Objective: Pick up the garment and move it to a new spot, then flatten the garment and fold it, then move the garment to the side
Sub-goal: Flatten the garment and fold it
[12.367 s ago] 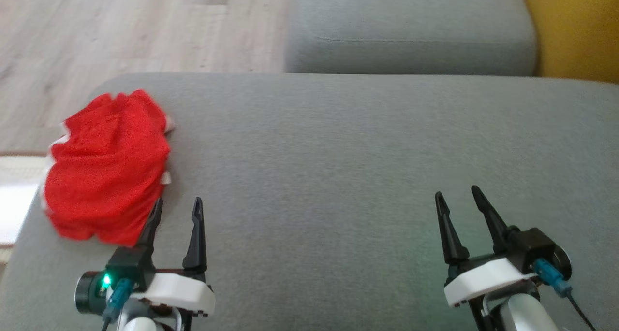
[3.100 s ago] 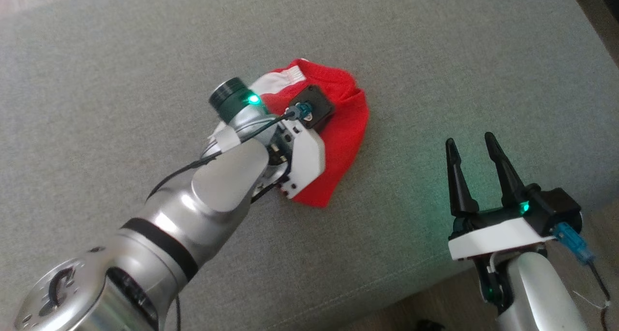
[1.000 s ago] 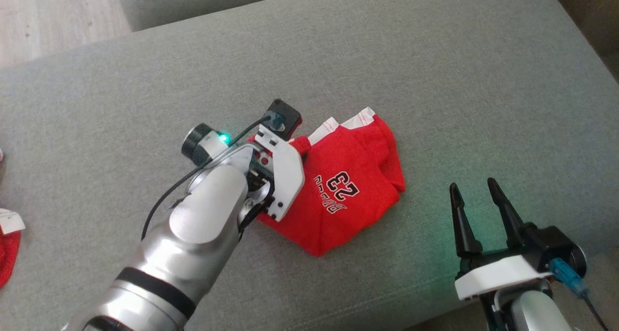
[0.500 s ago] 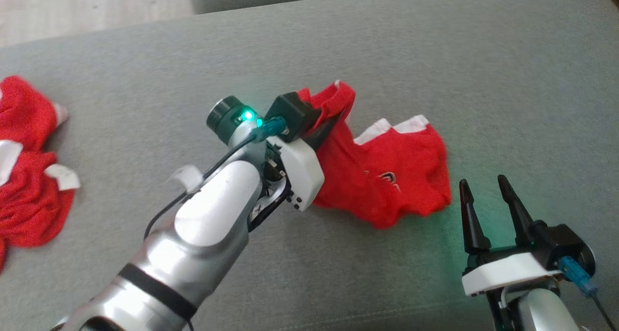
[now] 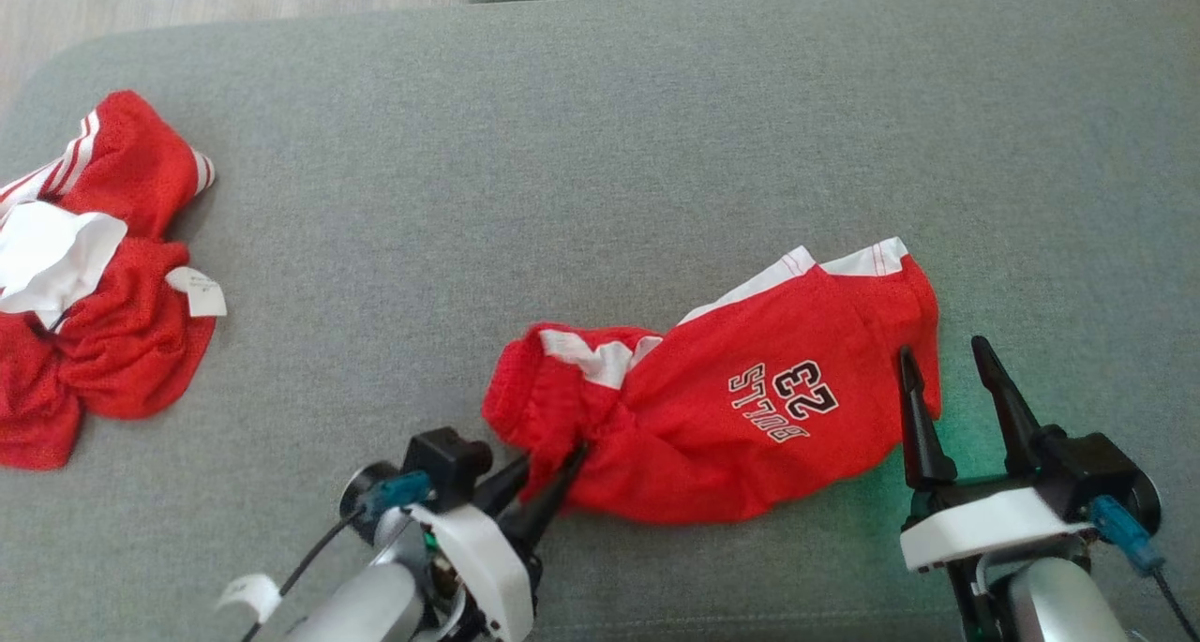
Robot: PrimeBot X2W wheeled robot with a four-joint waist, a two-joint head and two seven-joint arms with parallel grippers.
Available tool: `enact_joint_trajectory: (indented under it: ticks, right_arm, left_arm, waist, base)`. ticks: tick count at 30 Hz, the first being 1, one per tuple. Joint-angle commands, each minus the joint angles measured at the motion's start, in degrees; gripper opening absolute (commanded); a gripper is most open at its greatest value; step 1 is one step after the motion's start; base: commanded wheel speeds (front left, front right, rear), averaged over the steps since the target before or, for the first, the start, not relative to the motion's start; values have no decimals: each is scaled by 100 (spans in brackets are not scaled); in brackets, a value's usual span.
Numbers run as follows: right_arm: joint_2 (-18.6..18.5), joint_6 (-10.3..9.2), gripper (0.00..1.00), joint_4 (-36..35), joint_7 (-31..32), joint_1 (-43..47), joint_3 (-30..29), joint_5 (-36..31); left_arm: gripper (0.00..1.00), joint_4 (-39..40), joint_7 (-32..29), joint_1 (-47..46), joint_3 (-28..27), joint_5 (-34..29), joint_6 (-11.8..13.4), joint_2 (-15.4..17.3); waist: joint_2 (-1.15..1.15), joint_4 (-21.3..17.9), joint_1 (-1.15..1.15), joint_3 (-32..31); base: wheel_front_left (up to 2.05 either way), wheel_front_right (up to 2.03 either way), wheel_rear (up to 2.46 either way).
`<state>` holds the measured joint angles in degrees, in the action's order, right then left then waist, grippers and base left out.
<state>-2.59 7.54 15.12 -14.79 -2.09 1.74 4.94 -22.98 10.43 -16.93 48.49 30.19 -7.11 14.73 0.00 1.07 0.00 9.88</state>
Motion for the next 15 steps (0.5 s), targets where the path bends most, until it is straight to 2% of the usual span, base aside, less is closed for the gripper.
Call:
enact_joint_trajectory:
  ticks: [1, 6, 15]
  right_arm:
    - [-29, -5, 100, -172, -21, -218, 127, -42]
    - [-29, -5, 100, -168, -21, -216, 94, -48]
    - [-29, -5, 100, -171, -21, -222, 140, 13]
  left_arm:
    - [100, 238, -40, -9, -302, 242, -25, 138]
    - [100, 570, -221, 291, -535, 819, -20, 155]
    - [100, 1380, -1024, 457, -1389, 2982, -33, 271]
  waist:
    - [0, -4, 0, -9]
    - [0, -24, 0, -30]
    - [0, -77, 0, 25]
  base:
    - [0, 0, 0]
    - [0, 0, 0]
    - [0, 0, 0]
